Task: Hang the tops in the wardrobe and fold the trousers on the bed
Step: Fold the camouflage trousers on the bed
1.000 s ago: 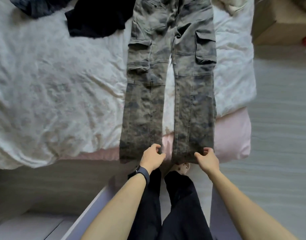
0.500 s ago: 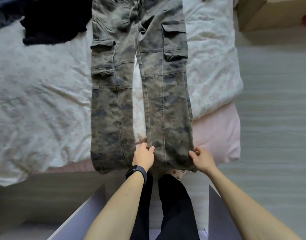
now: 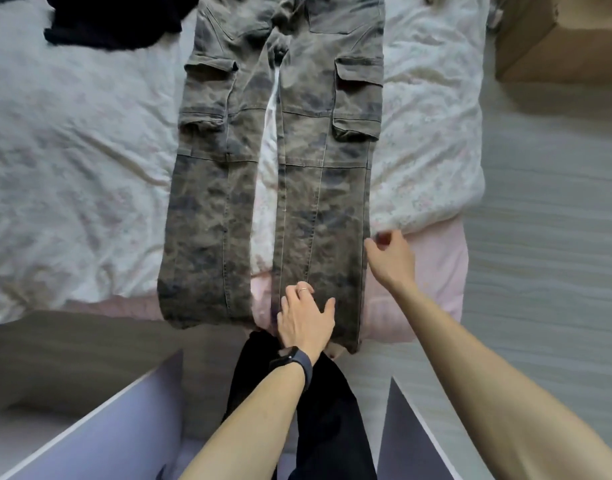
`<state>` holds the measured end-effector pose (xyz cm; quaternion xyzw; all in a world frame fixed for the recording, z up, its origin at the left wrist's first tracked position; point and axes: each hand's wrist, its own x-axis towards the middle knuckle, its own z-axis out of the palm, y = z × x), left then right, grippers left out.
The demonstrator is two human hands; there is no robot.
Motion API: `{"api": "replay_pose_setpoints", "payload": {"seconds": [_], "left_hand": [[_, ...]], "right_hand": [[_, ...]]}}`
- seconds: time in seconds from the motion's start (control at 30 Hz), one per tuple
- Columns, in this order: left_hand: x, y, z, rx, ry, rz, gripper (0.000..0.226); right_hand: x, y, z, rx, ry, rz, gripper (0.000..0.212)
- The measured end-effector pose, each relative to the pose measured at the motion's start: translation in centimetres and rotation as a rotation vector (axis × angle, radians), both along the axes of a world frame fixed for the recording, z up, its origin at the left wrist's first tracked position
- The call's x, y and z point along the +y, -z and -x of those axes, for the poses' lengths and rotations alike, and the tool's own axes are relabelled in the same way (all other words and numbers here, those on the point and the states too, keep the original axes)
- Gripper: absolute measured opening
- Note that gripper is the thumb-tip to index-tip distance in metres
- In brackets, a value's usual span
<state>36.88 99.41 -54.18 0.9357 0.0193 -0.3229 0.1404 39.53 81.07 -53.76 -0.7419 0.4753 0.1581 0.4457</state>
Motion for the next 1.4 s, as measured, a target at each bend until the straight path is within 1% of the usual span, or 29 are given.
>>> {"api": "replay_pose_setpoints", "payload": {"seconds": [0.03,0.1,0.17,0.23,0.27,0.33,0.4,0.47,0.5,0.53,0.57,0.63,0.67,0.73,0.83,0.9,0.97,1.03,1.07,1.1,1.13,1.17,1.2,1.23,1.27,1.3,1.37,1.4], "left_hand": [[-1.0,0.0,0.3,0.014,0.018,-0.012,0.048],[-3.0,0.7,1.0,0.028,0.052,-0.061,0.064],[-5.1,1.7,1.4,0.019,0.045,-0.106,0.078],[-6.9,2.5,1.6,0.001,-0.011,-0.144,0.085],[-7.5,2.9,1.6,0.001,-0.033,-0.162,0.084],[-8.0,3.5,1.6,0.023,-0.029,-0.194,0.075],[-7.9,4.1,2.1,0.048,0.010,-0.211,0.056],[-7.4,4.1,2.4,-0.014,0.039,-0.196,0.033],[-7.0,3.9,2.5,-0.019,0.054,-0.175,0.025],[-6.6,3.7,2.5,-0.019,0.070,-0.140,0.022],[-6.1,3.4,2.4,0.029,0.074,-0.097,0.022],[-4.6,2.3,1.7,0.144,0.056,0.039,0.020],[-3.6,1.5,1.2,0.169,0.012,0.131,0.016],[-1.2,-0.5,0.3,0.184,-0.087,0.285,0.020],[2.8,-3.8,-1.6,0.164,-0.301,0.387,0.021],[5.3,-5.6,-3.3,0.131,-0.389,0.408,0.021],[9.0,-7.0,-5.6,0.102,-0.422,0.382,0.019],[12.4,-7.5,-7.7,0.110,-0.422,0.345,0.017],[14.3,-7.5,-8.7,0.131,-0.428,0.331,0.017],[16.2,-7.1,-9.7,0.152,-0.438,0.319,0.018],[18.0,-6.4,-10.6,0.173,-0.446,0.300,0.019],[20.0,-5.6,-11.7,0.189,-0.459,0.275,0.019],[22.1,-4.6,-12.9,0.200,-0.482,0.238,0.018],[24.2,-3.3,-14.1,0.219,-0.512,0.194,0.017],[26.0,-2.2,-15.0,0.246,-0.534,0.142,0.019],[27.3,-1.6,-15.7,0.271,-0.542,0.110,0.020],[28.1,-1.2,-16.1,0.316,-0.528,0.121,0.022],[27.7,-1.5,-15.9,0.335,-0.527,0.148,0.026]], "right_hand": [[-0.8,-0.3,-1.5,-0.036,0.026,0.007,0.036],[-2.0,-0.2,-4.2,-0.079,0.026,0.032,0.041],[-3.1,0.1,-6.3,-0.105,-0.038,0.065,0.047],[-3.8,0.7,-8.0,-0.100,-0.088,0.054,0.052],[-4.1,1.1,-8.6,-0.086,-0.097,0.040,0.053],[-4.4,1.8,-9.2,-0.058,-0.080,0.007,0.056],[-4.5,2.4,-9.3,-0.054,-0.032,-0.043,0.055],[-4.5,2.5,-9.2,-0.065,-0.016,-0.077,0.041],[-4.5,2.4,-9.2,-0.074,-0.021,-0.070,0.032],[-4.6,2.2,-9.2,-0.086,-0.019,-0.063,0.027],[-4.8,1.9,-9.3,-0.098,-0.004,-0.077,0.025],[-4.9,1.0,-9.5,-0.109,0.032,-0.159,0.033],[-4.8,0.3,-9.7,-0.101,0.029,-0.201,0.040],[-4.6,-1.3,-10.5,-0.099,0.005,-0.249,0.046],[-2.8,-3.8,-12.0,-0.183,0.023,-0.264,0.047],[-0.1,-4.9,-13.5,-0.261,0.027,-0.214,0.044],[4.6,-6.3,-15.8,-0.346,-0.031,-0.122,0.046],[9.3,-7.3,-18.0,-0.363,-0.164,-0.004,0.053],[11.6,-7.6,-19.1,-0.343,-0.233,0.028,0.061],[13.6,-7.8,-20.3,-0.308,-0.294,0.010,0.071],[15.3,-7.6,-21.4,-0.276,-0.341,-0.081,0.080],[16.9,-7.4,-22.4,-0.229,-0.395,-0.216,0.087],[18.4,-6.6,-23.4,-0.172,-0.491,-0.315,0.090],[19.8,-5.7,-24.3,-0.111,-0.600,-0.344,0.089],[20.7,-4.8,-24.4,-0.059,-0.670,-0.314,0.083],[21.2,-4.2,-23.9,-0.025,-0.685,-0.242,0.074],[21.8,-2.9,-21.1,-0.030,-0.569,-0.097,0.052],[22.0,-2.3,-19.0,-0.048,-0.512,-0.048,0.041]]}}
